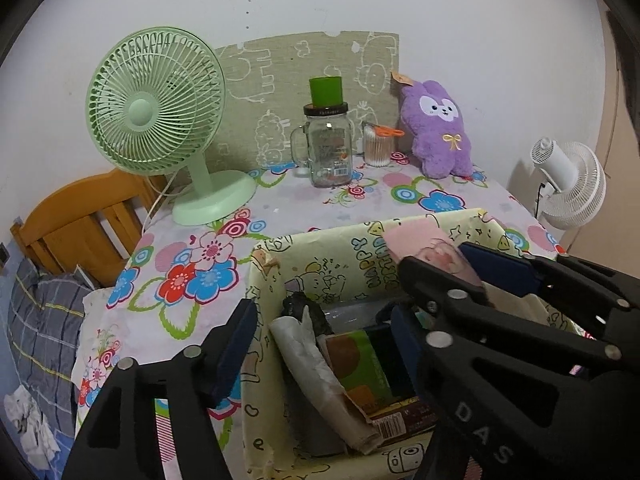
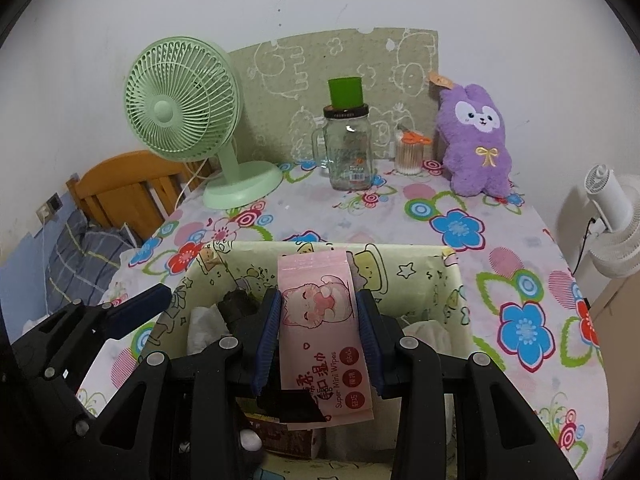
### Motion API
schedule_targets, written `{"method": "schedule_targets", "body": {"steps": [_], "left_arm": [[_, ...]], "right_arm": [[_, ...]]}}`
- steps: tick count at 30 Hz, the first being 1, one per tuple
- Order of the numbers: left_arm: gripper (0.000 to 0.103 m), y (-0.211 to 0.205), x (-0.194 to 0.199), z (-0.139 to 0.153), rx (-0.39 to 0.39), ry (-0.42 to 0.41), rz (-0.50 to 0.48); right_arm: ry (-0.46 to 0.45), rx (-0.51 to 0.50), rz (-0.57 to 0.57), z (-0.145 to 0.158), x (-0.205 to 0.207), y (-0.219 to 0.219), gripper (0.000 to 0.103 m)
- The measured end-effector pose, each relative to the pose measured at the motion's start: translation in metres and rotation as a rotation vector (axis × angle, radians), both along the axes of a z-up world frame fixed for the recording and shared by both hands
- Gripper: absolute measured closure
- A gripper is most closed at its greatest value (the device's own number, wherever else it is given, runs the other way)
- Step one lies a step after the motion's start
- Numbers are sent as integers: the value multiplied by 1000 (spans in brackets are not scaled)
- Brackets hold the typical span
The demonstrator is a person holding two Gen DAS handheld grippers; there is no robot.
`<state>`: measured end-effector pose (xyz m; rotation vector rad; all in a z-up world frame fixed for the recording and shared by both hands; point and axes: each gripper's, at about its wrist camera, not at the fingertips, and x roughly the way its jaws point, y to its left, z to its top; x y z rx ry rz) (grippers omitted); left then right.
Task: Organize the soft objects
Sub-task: 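Lower the white cloth and pink pack into the fabric box and open both tools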
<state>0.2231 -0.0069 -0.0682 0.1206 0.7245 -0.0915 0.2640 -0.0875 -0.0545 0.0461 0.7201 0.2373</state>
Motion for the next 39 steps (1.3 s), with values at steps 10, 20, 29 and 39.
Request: {"method": "schedule_targets", "body": {"steps": [10,20,29,39], "left_arm": [[17,-3,-1,-2,2,0,-13],[13,-3,-7,1,-30,6,-15],[8,-10,-26,8,-52,0,-9],[4,-18,-53,18,-70,-35,-15]], "right_arm": [[16,11,30,-6,5,2,59],[0,17,42,-1,-1,-1,33],[-29,-2,2,11,-29,-12,21],[-57,-11,-44,23,-63,-23,14]]}}
